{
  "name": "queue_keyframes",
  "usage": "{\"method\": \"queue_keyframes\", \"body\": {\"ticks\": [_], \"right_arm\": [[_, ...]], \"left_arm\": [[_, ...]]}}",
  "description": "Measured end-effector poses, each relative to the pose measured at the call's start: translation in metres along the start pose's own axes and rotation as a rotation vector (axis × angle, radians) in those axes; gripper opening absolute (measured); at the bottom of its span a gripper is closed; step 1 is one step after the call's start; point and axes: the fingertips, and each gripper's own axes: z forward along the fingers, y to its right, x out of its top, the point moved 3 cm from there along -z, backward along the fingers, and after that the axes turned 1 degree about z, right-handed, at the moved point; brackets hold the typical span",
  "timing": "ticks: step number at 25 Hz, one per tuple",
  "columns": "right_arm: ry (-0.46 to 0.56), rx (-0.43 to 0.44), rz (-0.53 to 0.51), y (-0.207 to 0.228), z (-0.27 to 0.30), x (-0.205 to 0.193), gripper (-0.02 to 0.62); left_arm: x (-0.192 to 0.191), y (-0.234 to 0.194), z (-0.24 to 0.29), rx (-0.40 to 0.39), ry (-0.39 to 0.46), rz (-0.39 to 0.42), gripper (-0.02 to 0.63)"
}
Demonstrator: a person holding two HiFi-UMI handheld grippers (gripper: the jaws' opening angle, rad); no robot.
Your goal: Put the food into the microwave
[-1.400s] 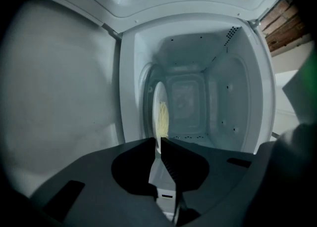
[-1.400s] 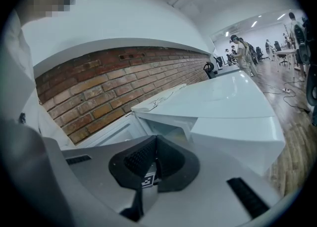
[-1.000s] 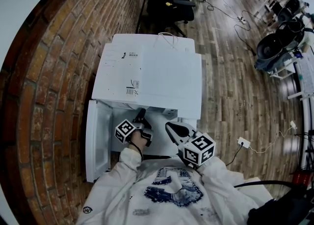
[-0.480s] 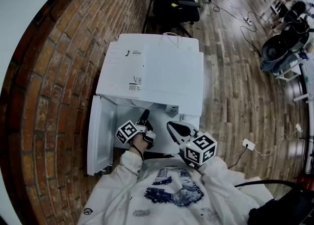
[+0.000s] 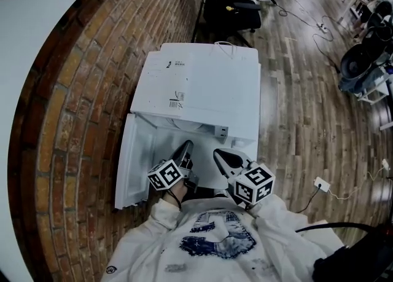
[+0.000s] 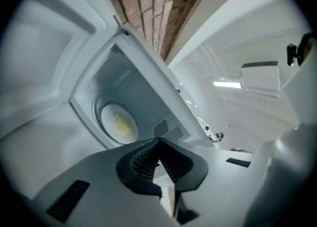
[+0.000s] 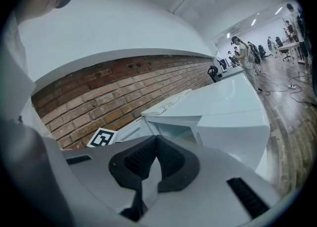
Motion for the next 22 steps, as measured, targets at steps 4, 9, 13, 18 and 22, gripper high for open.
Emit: {"method": "queue_keyframes", "body": {"ticks": [4,9,13,18,22], "right_arm": [[0.016,0.004,-0.026,-0.007,-0.004,0.003,0.014],[0.035,-0.006,-0.058,-0.009,-0.008,0.009,0.014],[0.049,-0.014,-0.086,-0.014,-0.014,0.016,0.014],[0.063,-0.021,-0.112,-0.018,-0.019,0.023,0.014],[0.074,-0.027,-0.125,-0.019,-0.022,0.027,0.014]], "left_arm": [[0.017,0.035,-0.02,0.013,0.032,0.181,0.006],[0.027,0.068,-0.04,0.094,0.025,0.44,0.006],[0.036,0.093,-0.056,0.134,0.057,0.588,0.006],[0.044,0.118,-0.069,0.158,0.104,0.717,0.006],[0.045,0.13,-0.075,0.172,0.134,0.787,0.006]]}}
